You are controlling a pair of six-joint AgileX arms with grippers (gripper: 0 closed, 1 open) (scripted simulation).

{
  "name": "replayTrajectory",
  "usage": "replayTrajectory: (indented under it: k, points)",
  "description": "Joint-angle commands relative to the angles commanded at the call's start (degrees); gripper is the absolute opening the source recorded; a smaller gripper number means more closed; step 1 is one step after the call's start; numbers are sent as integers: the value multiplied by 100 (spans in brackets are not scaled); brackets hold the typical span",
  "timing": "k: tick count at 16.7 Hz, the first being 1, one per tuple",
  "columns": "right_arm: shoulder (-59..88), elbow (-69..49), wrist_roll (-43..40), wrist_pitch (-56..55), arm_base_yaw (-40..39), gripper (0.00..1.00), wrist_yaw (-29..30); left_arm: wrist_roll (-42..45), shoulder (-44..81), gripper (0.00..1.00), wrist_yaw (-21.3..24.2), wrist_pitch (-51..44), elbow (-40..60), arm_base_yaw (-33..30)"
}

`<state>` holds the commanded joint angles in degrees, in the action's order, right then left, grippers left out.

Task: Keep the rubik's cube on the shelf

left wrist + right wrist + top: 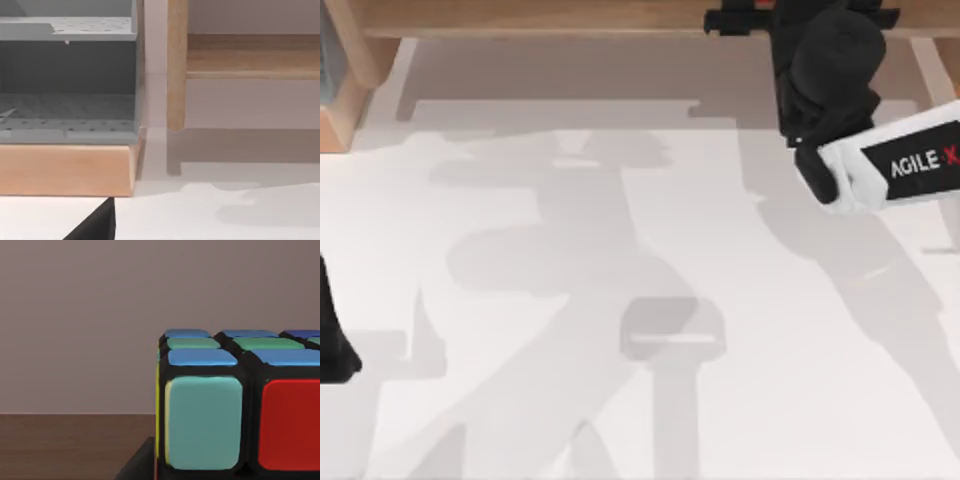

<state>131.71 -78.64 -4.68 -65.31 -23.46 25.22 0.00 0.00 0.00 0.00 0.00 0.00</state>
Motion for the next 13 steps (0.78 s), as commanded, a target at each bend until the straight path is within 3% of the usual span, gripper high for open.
replayTrajectory:
  k: [8, 13]
  points:
    - [0, 0, 0, 0, 0, 98, 0, 0, 0, 100, 0, 0, 0, 0]
    - [0, 0, 0, 0, 0, 100, 0, 0, 0, 100, 0, 0, 0, 0]
